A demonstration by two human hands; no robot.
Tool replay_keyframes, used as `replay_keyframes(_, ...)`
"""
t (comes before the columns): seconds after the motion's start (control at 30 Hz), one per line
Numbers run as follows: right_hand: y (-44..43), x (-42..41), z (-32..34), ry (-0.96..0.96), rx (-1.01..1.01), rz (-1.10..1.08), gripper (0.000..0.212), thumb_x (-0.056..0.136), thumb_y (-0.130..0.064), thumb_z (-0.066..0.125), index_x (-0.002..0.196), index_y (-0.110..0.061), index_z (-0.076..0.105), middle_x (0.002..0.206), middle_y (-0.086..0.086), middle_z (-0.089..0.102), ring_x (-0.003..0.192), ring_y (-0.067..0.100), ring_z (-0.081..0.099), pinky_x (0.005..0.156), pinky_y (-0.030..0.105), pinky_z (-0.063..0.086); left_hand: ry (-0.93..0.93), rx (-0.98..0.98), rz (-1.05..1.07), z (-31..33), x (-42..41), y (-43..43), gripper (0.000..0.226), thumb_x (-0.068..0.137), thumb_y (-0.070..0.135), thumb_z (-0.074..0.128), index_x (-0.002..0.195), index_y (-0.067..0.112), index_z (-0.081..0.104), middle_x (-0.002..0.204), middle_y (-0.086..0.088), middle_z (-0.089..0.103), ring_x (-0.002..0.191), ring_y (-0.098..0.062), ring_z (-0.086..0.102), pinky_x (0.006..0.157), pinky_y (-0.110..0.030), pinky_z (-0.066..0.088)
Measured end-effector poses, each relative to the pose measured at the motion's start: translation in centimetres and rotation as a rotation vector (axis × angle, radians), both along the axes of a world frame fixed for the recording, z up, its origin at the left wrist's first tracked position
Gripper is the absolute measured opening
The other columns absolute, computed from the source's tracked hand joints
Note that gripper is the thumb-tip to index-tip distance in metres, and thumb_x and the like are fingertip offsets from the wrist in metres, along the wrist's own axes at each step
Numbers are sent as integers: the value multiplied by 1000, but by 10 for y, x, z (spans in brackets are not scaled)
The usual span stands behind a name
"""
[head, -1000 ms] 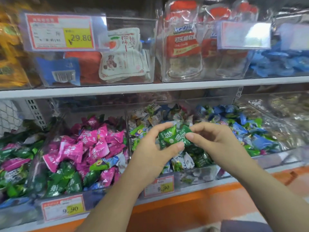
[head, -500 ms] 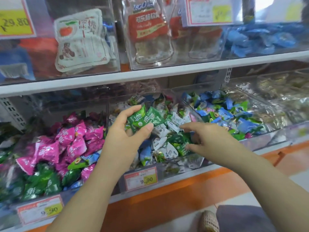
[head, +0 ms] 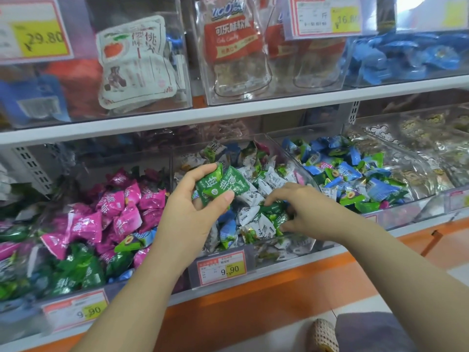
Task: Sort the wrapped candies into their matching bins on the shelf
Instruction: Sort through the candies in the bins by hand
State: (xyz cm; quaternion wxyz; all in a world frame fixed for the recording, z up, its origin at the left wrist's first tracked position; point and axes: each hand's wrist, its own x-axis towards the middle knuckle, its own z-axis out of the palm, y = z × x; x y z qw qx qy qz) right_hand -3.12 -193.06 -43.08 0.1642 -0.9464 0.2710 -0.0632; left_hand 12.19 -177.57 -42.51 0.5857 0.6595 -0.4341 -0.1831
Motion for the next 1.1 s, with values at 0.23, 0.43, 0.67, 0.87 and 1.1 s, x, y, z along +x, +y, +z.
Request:
replay_keyframes(0.23, -5, -13, 0, -277, 113, -33, 33, 77, -19, 76, 84, -41, 54, 95, -8, 57, 71, 10, 54, 65, 22, 47, -21, 16, 56, 1, 0, 2, 41, 79, 36, 69, 107, 58, 49, 102, 24, 63, 81, -30, 61, 66, -34, 55)
replay_keyframes(0.43, -7, -13, 9, -608, 415, -140, 25, 78, -15, 74, 92, -29, 59, 72, 28, 58, 58, 20, 59, 62, 29, 54, -21, -24, 45, 4, -2, 2, 46, 66, 52, 65, 107, 63, 48, 133, 15, 52, 121, -19, 53, 99, -42, 47)
replay_keyframes(0.67, 12, 13, 12, -764, 359, -166, 24, 81, -17, 72, 98, -30, 62, 77, -1, 61, 63, 12, 52, 55, 19, 45, -66, -86, 118, 12, 5, 19, 43, 81, 28, 70, 106, 56, 49, 129, 17, 54, 98, 4, 61, 97, -31, 48)
replay_keyframes(0.87, 54, 59, 16, -771, 352, -75, 26, 81, -17, 72, 96, -34, 59, 99, -2, 63, 74, 14, 55, 65, 20, 49, -118, -107, 245, 19, 30, 60, 45, 81, 30, 68, 112, 55, 47, 130, 13, 54, 88, 4, 64, 87, -26, 52)
replay_keyframes(1.1, 128, 127, 15, -717, 431, 183, 28, 82, -19, 71, 92, -40, 56, 106, -20, 58, 68, 8, 49, 64, 20, 47, -277, -46, 470, 11, 80, 137, 45, 83, 29, 68, 115, 53, 46, 123, 23, 49, 98, 3, 57, 74, -5, 44)
